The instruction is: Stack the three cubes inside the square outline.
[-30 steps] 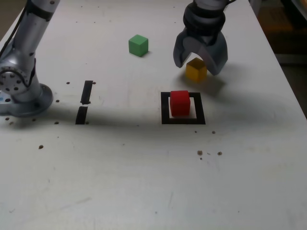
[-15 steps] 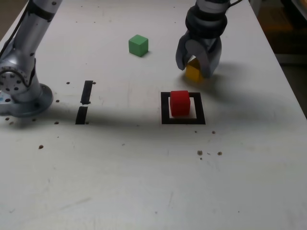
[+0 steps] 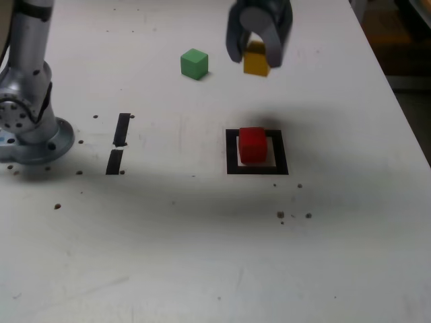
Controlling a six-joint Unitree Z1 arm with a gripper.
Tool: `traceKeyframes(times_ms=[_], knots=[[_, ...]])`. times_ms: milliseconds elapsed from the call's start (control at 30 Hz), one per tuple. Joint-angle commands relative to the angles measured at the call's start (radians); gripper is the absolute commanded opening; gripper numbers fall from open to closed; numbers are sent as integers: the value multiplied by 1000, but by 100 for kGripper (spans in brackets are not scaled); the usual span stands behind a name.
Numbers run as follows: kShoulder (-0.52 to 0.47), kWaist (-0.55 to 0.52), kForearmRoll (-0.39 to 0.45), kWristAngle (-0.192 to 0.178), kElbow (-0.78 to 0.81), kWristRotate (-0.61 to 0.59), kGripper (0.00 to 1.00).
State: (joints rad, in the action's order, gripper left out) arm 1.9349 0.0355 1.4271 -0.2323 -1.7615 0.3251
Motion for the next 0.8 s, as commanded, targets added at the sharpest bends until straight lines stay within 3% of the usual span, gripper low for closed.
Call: traceKeyframes(times_ms=[0, 167, 333, 767], knots=[[-9, -40, 17, 12, 1, -65, 24], [14, -141, 12, 60, 24, -257, 24], [46, -194, -54, 95, 76, -384, 24], [82, -207, -149, 106, 156, -437, 24]])
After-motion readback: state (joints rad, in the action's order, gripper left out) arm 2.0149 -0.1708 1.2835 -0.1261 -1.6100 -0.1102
